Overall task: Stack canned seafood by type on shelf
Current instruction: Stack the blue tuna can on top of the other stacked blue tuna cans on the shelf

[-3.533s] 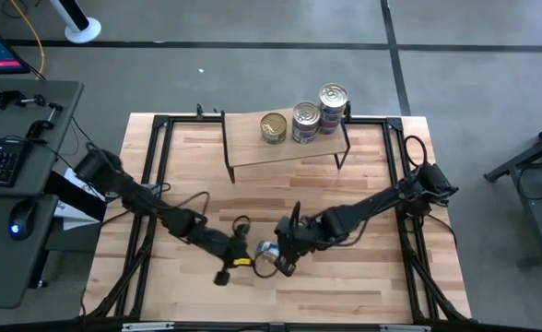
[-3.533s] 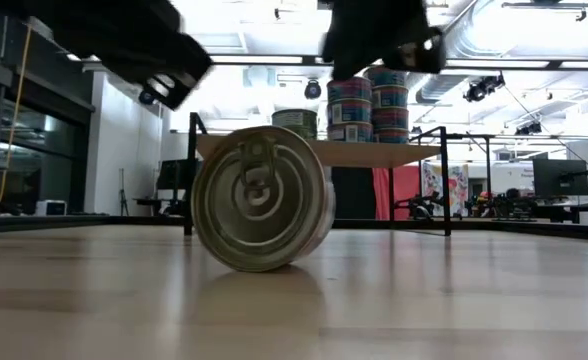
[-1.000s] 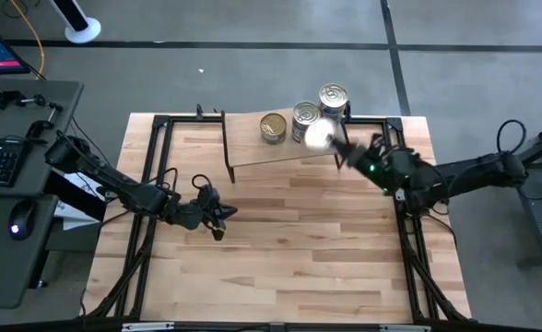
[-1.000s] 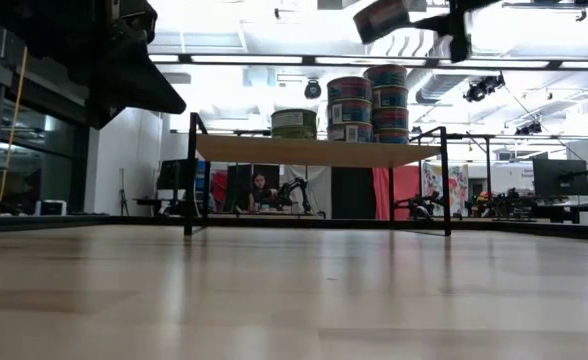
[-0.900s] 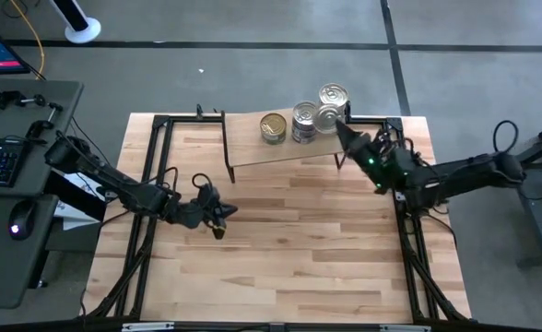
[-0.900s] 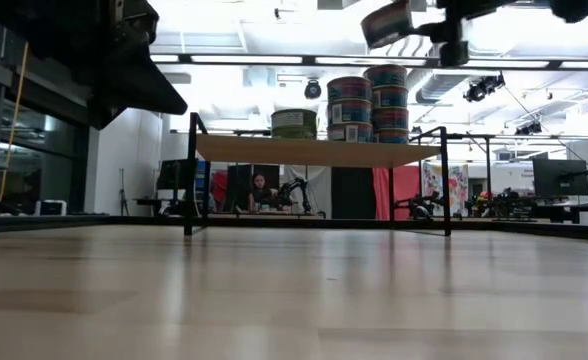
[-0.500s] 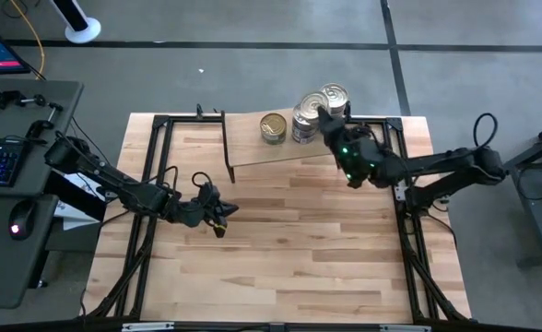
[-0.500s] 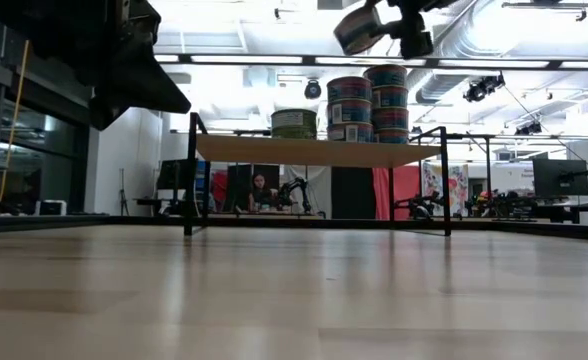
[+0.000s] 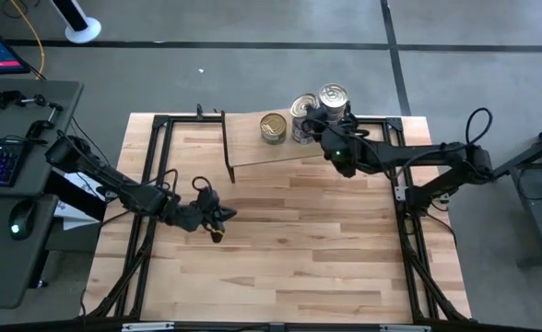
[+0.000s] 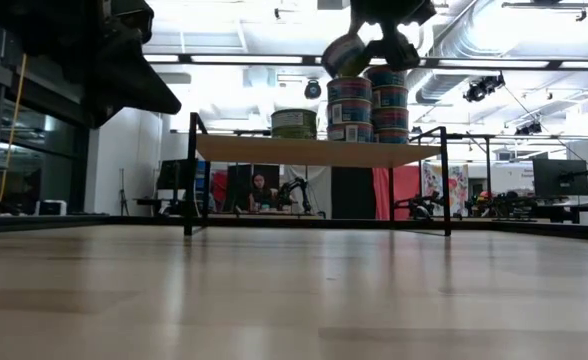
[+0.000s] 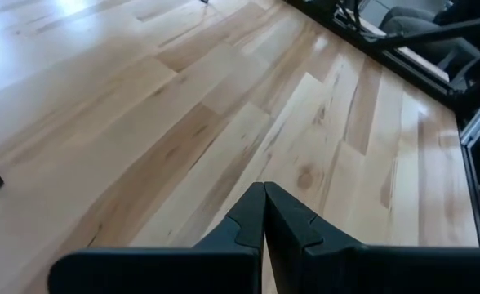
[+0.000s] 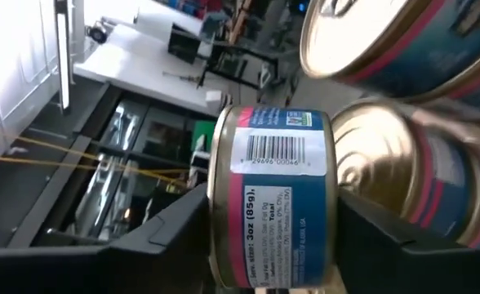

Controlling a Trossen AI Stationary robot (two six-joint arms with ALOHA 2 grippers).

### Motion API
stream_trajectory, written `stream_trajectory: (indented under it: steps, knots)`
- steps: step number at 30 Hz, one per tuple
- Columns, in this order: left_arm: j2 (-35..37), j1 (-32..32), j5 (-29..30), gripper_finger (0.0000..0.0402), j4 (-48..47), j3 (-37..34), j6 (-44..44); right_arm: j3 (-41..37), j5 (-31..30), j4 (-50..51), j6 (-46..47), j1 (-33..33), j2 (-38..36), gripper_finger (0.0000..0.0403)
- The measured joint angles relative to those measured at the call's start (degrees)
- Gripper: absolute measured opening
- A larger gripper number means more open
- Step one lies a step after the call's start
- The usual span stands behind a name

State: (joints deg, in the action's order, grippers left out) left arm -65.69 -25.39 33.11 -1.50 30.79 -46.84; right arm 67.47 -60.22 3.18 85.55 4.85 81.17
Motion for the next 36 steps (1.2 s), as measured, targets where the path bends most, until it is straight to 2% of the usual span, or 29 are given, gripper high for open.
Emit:
stream_trajectory:
  steps: [4, 7, 17, 24, 36]
  knots:
    - [0.0, -0.6, 0.0, 0.0, -0.8, 0.0, 0.1, 0.1, 4.4, 0.5, 1.7, 1.5, 0.1, 0.0249]
    - [0.0, -0.6, 0.0, 0.0, -1.0, 0.0, 0.1, 0.1, 5.5, 0.9, 1.6, 2.1, 0.1, 0.0266]
    - [0.0, -0.6, 0.0, 0.0, -1.0, 0.0, 0.0, 0.1, 7.5, 1.1, 1.5, 2.0, 0.1, 0.0271]
    - [0.0, -0.6, 0.0, 0.0, -1.0, 0.0, 0.0, 0.1, 13.8, 1.5, -1.7, 2.3, 0.1, 0.0272]
    - [0.0, -0.6, 0.0, 0.0, -1.0, 0.0, -1.6, 0.1, 14.2, 4.6, 4.5, 2.3, 0.1, 0.0272]
